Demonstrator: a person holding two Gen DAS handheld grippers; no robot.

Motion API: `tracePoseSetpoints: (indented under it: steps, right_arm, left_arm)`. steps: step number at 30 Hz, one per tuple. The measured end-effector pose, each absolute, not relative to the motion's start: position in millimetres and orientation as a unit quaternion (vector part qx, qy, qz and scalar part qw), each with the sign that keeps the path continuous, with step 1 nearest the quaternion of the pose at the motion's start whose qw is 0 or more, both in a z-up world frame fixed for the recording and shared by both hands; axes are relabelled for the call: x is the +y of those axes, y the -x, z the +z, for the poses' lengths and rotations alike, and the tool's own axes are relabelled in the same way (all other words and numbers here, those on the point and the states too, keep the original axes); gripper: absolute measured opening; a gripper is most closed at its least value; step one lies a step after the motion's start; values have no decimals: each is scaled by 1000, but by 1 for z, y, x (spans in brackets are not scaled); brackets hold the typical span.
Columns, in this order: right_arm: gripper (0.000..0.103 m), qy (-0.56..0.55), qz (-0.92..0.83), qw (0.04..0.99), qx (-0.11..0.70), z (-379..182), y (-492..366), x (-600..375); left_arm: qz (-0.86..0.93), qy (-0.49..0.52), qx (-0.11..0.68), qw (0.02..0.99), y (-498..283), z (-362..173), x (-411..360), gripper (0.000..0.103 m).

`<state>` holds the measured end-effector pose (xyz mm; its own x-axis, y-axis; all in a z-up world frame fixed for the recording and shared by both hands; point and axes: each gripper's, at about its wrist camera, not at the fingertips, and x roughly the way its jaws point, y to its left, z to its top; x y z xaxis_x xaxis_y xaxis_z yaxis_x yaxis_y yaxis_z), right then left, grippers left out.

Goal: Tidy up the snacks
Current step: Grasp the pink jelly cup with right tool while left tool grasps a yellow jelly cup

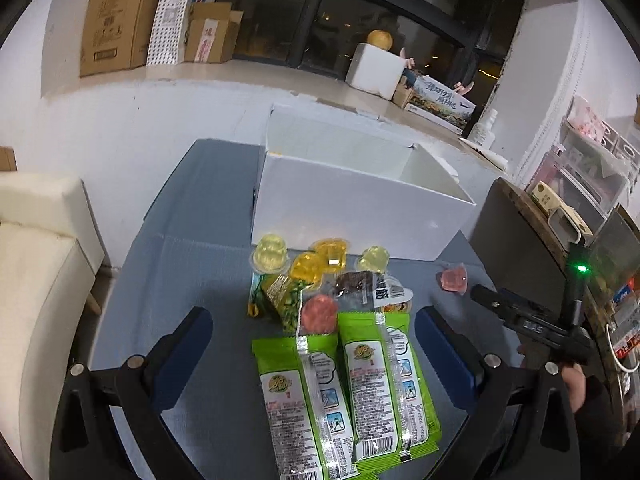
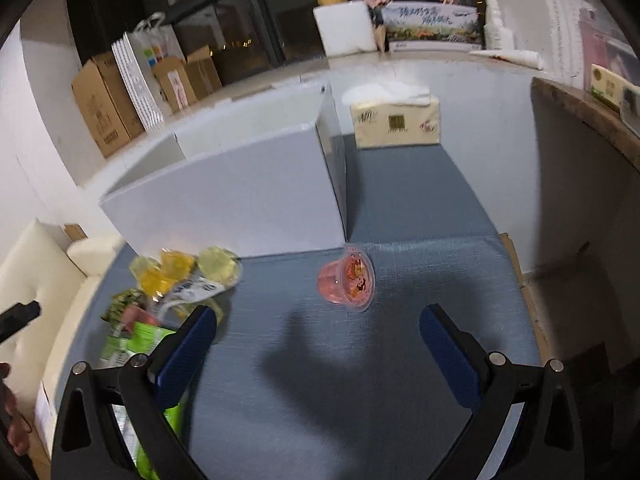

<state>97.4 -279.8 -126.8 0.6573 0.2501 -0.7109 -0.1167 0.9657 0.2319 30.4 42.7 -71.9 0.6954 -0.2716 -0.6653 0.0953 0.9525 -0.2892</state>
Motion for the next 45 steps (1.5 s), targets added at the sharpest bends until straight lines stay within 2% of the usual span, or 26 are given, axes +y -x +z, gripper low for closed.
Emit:
tracePoseSetpoints:
  steps: [11,13,14,15,25,36,39,41,43,45]
  right_arm:
    - [102,-65,88,890,443,-159,-152,-273]
    - [83,-60,84,888,448,-162,-155,-272]
    - [63,-44,66,892,445,-161,-155,-271]
    - [49,-39,60,891,448,-161,-156,-271]
    - [48,-56,76,898,430,-146,-140,-276]
    - [48,-43,117,924,362,-93,-81,-255]
    - [48,-45,126,926,353,-88,-74,-249]
    - [48,-45,128,926,353,-88,-73,-247]
    - [48,-45,132,925,354,-90,-73,-245]
    - [48,-43,133,923,357,-92,-71,-242]
  left_arm:
    - [-104,115,385,910,-35,-80,40,103]
    - [-103,114,388,909,-36,-81,41,103]
    - [-102,115,389,908,-37,-82,42,103]
    - [-102,115,389,908,-37,-82,42,103]
    - [-102,109,389,909,-58,-90,45,103]
    - [-67,87,426,898,-152,-130,56,101]
    - [-56,89,438,893,-167,-138,58,96]
    - [-47,100,448,887,-175,-145,62,83]
    - [-46,113,459,880,-179,-154,65,78]
    - [-47,120,464,876,-181,-160,67,63]
